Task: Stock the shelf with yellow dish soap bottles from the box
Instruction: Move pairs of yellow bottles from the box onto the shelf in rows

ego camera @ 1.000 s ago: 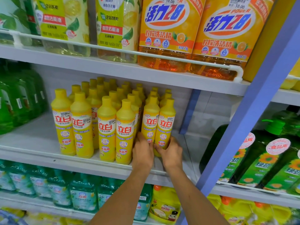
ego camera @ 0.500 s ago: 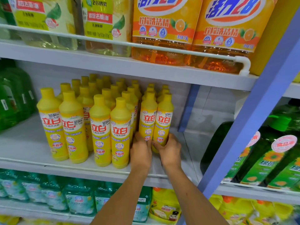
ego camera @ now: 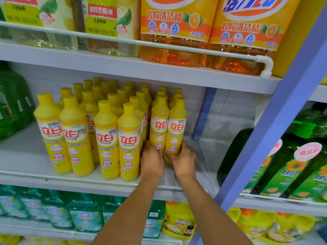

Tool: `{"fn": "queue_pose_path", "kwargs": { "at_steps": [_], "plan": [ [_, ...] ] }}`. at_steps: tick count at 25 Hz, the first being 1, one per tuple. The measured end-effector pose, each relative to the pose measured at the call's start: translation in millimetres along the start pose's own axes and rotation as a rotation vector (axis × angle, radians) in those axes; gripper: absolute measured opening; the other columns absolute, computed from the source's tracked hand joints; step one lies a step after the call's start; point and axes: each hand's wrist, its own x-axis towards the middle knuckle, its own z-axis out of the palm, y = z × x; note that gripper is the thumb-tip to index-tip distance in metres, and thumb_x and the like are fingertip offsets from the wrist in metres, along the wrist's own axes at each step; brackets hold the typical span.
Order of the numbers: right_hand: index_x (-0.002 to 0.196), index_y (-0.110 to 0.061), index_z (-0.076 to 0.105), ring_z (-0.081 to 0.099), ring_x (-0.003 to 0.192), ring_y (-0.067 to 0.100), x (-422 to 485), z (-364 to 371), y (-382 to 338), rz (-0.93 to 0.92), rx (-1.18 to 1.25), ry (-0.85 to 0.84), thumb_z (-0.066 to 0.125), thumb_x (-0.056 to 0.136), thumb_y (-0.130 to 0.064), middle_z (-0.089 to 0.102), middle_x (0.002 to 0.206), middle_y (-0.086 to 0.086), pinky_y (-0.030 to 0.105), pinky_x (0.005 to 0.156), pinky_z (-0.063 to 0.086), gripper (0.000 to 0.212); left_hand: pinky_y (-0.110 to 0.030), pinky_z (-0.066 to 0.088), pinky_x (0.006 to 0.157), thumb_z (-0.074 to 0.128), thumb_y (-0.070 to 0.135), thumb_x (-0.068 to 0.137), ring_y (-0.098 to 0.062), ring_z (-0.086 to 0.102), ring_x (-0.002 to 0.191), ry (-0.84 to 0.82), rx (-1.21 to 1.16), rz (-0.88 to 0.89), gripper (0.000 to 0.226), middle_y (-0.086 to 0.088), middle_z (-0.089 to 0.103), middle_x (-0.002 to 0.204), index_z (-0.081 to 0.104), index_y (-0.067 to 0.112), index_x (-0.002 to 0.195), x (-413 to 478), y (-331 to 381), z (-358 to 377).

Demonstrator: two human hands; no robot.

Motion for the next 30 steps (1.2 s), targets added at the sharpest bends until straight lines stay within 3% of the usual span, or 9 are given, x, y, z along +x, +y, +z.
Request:
{"fn": "queue_pose_path", "kwargs": {
  "at_steps": [13,21,26,30],
  "plan": [
    [0.114,-0.016,0.062,0.070,0.096,0.024,2,2,4,0.002,-0.011,-0.012,0.089,0.069,-0.045,0.070,0.111,0.006,0.044,0.086,0.059,0.059,-0.047,0.050,0.100,0.049,0.035,0.103,-0.036,0.061,0.116,-0.027,-0.005,0.079,0.037,-0.019,0.062,0.127,0.049,0.005,0.125,4,-10,1],
    [0.115,-0.018,0.062,0.070,0.097,0.025,2,0,0,0.014,-0.015,-0.034,0.088,0.066,-0.050,0.070,0.111,0.005,0.045,0.085,0.060,0.064,-0.044,0.046,0.106,0.053,0.031,0.101,-0.036,0.057,0.124,-0.070,-0.076,0.037,0.042,-0.019,0.058,0.133,0.046,0.004,0.132,4,-4,-4],
    [0.121,-0.017,0.059,0.066,0.103,0.027,-8,-16,-16,-0.014,-0.069,-0.071,0.082,0.069,-0.057,0.065,0.115,0.008,0.040,0.085,0.056,0.070,-0.047,0.051,0.097,0.062,0.026,0.096,-0.041,0.059,0.120,-0.098,-0.099,-0.095,0.046,-0.024,0.060,0.130,0.044,-0.001,0.128,-2,10,-17],
    [0.123,-0.023,0.054,0.063,0.104,0.025,-24,-36,-28,-0.091,-0.167,-0.147,0.063,0.079,-0.064,0.063,0.116,0.005,0.039,0.086,0.055,0.061,-0.045,0.052,0.091,0.059,0.026,0.098,-0.041,0.062,0.116,-0.158,-0.048,-0.136,0.041,-0.023,0.062,0.126,0.045,-0.001,0.124,-18,18,-32]
  ]
}}
